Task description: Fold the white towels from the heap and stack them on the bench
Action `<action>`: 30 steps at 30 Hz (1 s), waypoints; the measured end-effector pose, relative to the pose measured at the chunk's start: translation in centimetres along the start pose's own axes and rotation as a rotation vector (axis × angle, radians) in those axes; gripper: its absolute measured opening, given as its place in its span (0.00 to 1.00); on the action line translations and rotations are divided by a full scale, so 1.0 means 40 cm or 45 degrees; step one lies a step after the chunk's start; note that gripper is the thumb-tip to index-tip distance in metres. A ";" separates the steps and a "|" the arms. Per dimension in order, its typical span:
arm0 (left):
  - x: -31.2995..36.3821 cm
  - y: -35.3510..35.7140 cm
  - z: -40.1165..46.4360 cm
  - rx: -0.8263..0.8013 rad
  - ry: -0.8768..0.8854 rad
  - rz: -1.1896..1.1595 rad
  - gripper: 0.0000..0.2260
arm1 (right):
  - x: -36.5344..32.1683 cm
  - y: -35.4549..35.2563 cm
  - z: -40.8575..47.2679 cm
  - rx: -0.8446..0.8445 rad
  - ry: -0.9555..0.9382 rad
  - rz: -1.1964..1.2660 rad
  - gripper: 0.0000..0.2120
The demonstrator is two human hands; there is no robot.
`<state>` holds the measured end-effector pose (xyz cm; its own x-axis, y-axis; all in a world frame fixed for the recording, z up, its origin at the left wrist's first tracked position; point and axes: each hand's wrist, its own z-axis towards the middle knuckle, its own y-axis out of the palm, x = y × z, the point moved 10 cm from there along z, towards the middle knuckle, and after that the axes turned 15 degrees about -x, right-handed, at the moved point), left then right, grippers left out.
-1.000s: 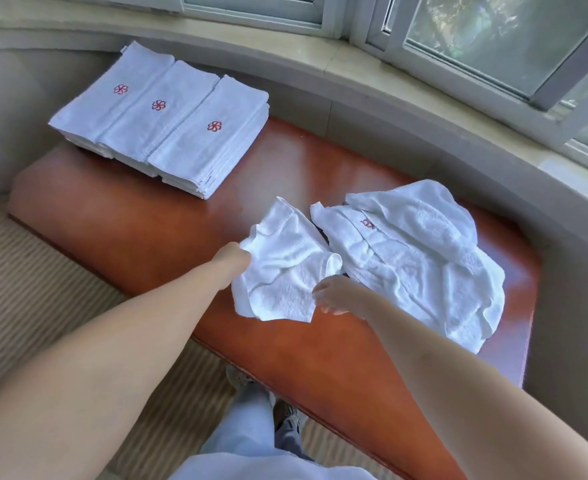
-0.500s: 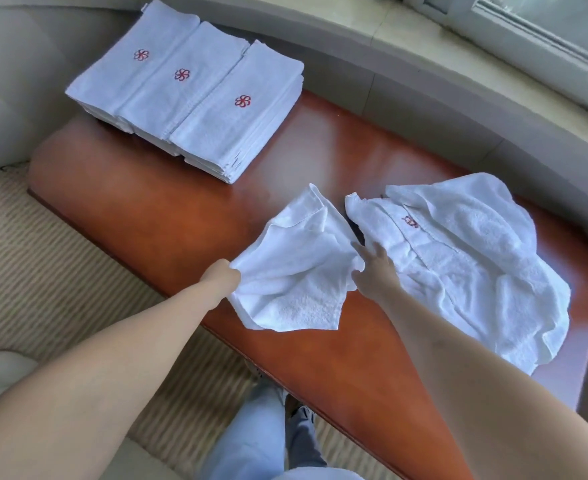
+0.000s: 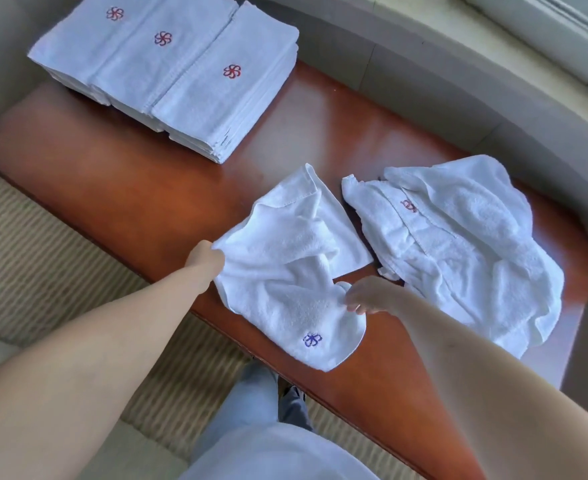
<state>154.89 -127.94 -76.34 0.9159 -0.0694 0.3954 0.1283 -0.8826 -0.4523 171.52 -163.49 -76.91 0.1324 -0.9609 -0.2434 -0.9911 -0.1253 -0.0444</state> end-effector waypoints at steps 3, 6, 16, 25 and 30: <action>-0.008 0.009 0.011 0.014 0.021 0.045 0.12 | 0.030 -0.109 -0.008 0.540 -0.085 0.277 0.09; -0.024 0.014 0.019 0.043 0.031 0.056 0.09 | 0.022 -0.111 0.022 0.596 -0.121 0.454 0.07; -0.046 -0.001 0.030 0.077 0.099 0.109 0.07 | -0.080 -0.123 0.106 0.745 -0.278 0.886 0.19; 0.055 0.002 -0.051 -0.056 0.186 0.082 0.08 | -0.191 -0.369 -0.327 1.362 -0.545 0.357 0.16; -0.009 -0.050 -0.045 0.039 0.073 0.027 0.13 | -0.272 -0.270 -0.188 0.777 -0.580 0.153 0.24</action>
<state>153.63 -126.99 -74.15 0.8954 -0.1150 0.4302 0.1218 -0.8660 -0.4849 180.70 -153.54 -66.51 0.1474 -0.7462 -0.6492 -0.8343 0.2588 -0.4869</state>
